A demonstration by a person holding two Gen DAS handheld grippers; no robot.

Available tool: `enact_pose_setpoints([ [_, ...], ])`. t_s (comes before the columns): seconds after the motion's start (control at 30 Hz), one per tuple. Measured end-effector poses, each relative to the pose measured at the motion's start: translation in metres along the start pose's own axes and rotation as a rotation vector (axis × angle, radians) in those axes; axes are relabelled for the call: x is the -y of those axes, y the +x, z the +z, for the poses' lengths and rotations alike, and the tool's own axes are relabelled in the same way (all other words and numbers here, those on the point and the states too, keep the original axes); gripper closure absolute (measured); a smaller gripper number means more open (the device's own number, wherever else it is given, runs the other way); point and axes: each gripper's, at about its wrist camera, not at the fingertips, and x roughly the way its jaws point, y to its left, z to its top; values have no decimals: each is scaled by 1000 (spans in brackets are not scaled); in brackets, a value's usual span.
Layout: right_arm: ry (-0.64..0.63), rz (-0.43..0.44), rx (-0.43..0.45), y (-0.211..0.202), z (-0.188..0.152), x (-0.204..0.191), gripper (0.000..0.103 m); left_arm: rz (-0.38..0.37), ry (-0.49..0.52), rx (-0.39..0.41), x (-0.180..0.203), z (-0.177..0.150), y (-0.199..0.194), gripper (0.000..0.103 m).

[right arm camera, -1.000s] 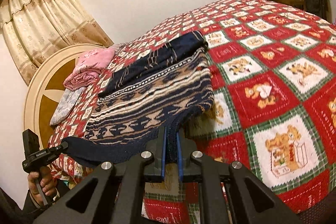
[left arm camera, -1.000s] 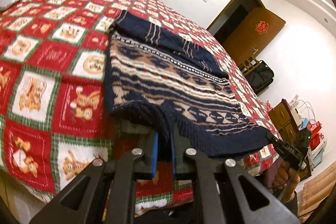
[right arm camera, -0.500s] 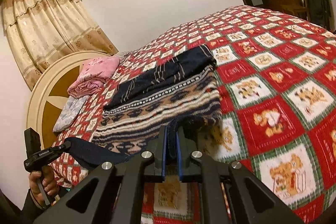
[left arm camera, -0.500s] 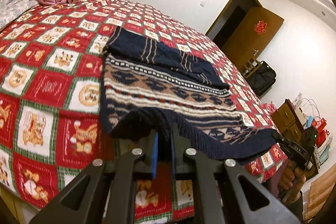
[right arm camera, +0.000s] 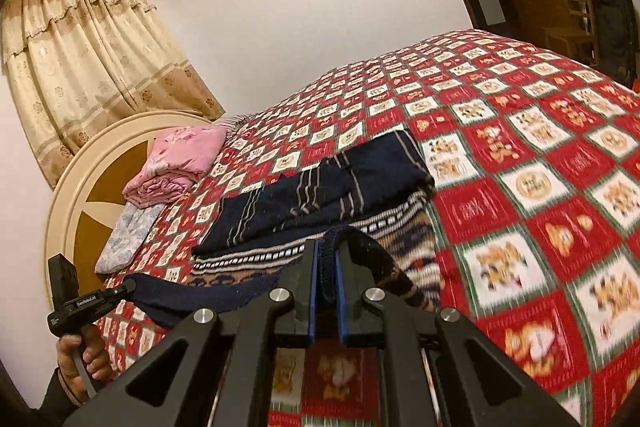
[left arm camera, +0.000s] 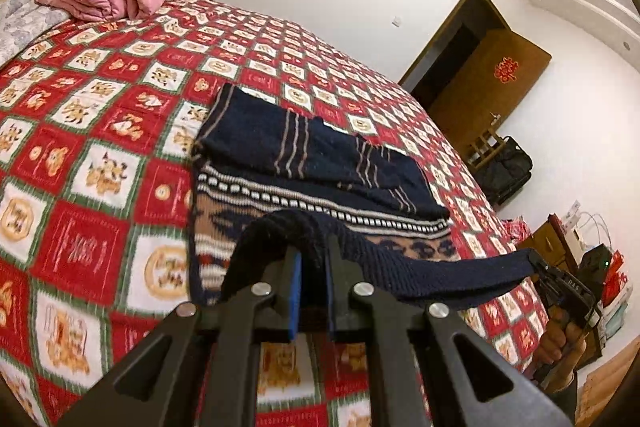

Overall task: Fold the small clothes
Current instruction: 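Lift the hem with both tools and fold it toward the collar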

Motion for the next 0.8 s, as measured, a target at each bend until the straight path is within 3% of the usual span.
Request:
enact_pose_setpoints([
  [0.37, -12, -36, -6, 60, 60, -7, 96, 11, 0, 7, 1, 61, 39, 93],
  [0.8, 0, -92, -83, 161, 116, 7, 96, 65, -33, -43, -22, 122, 118, 93],
])
